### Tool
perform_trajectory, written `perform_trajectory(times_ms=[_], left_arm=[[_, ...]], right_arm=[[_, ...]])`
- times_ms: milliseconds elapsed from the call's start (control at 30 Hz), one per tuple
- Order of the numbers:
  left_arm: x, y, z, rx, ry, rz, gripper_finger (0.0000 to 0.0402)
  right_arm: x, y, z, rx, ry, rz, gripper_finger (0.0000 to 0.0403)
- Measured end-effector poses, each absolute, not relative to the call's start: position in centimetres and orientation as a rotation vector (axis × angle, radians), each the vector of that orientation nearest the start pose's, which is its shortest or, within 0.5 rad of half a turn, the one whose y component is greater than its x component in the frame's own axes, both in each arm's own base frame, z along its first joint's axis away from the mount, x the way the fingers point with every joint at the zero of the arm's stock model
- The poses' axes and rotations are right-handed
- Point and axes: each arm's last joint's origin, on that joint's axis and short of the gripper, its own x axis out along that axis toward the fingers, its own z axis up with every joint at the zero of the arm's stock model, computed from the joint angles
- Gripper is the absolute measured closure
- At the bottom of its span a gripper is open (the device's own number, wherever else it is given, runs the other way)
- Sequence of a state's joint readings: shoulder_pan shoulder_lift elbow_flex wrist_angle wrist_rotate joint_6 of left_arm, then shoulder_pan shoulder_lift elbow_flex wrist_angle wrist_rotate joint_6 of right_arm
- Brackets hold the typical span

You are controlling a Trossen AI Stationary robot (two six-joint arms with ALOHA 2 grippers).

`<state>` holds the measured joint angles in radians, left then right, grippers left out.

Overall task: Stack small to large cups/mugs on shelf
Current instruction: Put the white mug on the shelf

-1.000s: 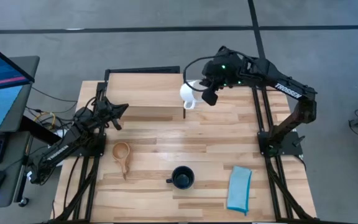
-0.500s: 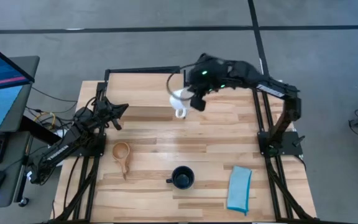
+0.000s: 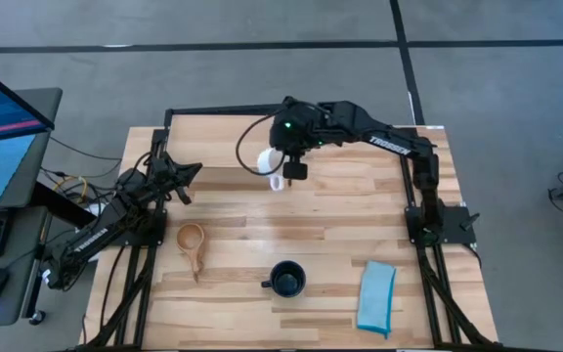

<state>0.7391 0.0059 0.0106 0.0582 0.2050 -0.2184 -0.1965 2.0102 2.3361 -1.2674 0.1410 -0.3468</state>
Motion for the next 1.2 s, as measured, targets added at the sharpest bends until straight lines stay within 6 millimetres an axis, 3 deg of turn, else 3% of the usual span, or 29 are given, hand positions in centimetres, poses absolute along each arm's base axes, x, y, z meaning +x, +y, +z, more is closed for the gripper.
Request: perform_trajectory(times_ms=[300,733,933,1200], left_arm=[[7.5,6.1,17.2,-0.168,-0.108,0.528,0.0401],[7.5,6.1,17.2,-0.164,-0.107,0.530,0.0401],[7.5,6.1,17.2,-0.163,-0.107,0.531,0.0401],[7.5,6.1,17.2,-0.155,-0.105,0.535,0.0401]], right_arm=[[40.3,-9.9,39.5,-0.296,0.951,-0.232,0.0393],[39.7,-13.0,39.8,-0.298,0.939,-0.357,0.0393],[41.0,-14.7,37.1,-0.290,1.008,-0.345,0.0393],[41.1,-15.3,37.2,-0.296,0.986,-0.347,0.0393]])
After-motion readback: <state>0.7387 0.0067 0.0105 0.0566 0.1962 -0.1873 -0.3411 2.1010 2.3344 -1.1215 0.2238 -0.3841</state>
